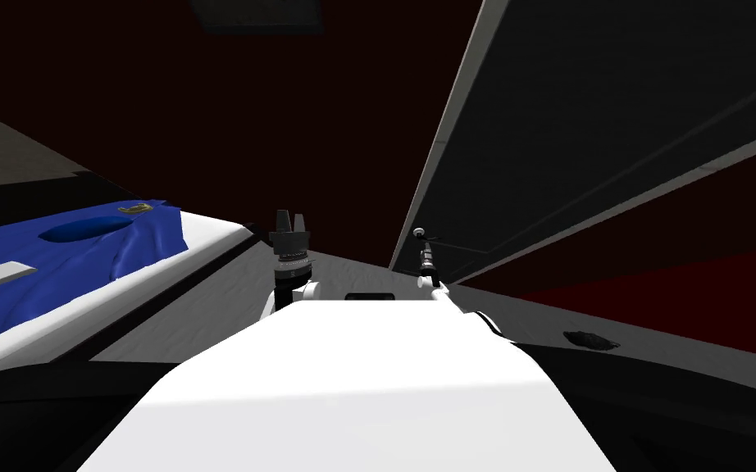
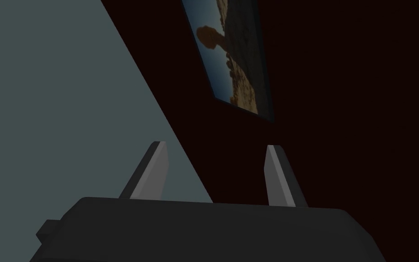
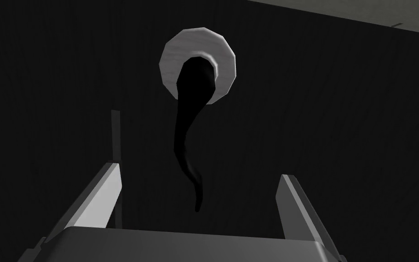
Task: Pull the door open
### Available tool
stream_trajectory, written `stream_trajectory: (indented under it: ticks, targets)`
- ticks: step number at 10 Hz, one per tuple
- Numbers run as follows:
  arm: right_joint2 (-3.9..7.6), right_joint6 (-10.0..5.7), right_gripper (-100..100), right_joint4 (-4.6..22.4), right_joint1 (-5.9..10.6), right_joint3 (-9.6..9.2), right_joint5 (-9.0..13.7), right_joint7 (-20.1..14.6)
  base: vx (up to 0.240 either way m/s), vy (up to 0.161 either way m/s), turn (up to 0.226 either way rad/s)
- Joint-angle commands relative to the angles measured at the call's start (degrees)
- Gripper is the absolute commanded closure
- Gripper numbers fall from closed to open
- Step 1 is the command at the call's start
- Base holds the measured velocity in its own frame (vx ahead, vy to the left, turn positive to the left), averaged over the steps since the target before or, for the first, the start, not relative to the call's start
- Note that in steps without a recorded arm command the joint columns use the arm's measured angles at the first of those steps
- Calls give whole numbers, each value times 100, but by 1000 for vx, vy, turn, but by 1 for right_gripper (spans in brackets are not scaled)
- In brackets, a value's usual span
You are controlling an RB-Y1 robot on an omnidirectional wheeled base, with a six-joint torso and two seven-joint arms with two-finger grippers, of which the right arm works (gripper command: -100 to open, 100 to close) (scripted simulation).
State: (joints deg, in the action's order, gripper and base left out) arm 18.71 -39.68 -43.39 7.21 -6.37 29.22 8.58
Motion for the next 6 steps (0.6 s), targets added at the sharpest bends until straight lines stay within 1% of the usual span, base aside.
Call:
stream_trajectory:
  ticks: [1, 4, 5, 6]
  targets:
    - [154, -29, -100, -87, -173, 71, 70, -118, 205, 5, 151]
    - [474, -222, -100, 57, -381, 159, 185, -422, 192, -4, 196]
    - [558, -273, -100, 94, -436, 183, 215, -503, 186, -42, 132]
    - [618, -309, -100, 121, -475, 199, 237, -560, 181, -20, 117]
